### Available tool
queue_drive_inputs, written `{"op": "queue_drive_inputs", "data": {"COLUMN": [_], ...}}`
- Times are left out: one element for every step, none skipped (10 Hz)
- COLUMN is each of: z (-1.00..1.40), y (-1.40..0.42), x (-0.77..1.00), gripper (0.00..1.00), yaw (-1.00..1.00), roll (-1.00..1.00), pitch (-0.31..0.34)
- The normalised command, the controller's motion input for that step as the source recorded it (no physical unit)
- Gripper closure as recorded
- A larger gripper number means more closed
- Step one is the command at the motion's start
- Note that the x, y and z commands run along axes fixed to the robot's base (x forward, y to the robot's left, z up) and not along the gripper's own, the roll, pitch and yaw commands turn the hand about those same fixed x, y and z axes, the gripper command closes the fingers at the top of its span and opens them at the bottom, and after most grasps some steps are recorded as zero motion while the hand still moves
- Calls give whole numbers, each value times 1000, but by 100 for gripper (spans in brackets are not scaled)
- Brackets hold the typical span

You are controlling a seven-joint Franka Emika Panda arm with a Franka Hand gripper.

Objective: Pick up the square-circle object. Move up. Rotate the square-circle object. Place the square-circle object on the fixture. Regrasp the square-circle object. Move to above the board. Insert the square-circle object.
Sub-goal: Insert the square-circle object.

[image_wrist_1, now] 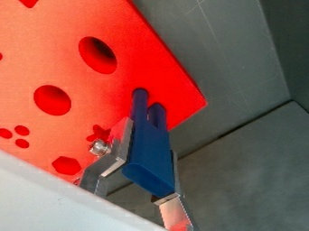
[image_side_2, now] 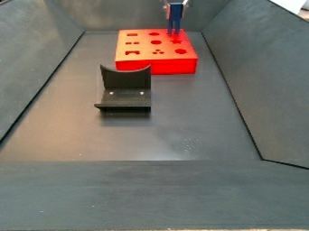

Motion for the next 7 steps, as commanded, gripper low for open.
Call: {"op": "queue_drive_inputs", "data": {"z": [-694, -451, -383, -326, -211, -17, 0], "y": [-209, -420, -417, -357, -154, 11, 0], "x": [117, 214, 234, 166, 129, 0, 0], "gripper": [100, 100, 100, 100, 100, 100, 100], "yaw": [11, 0, 0, 14, 57, 0, 0], "roll": [209, 374, 417, 443, 237, -27, 0], "pitch": [-164, -121, -104, -107, -29, 0, 0]}}
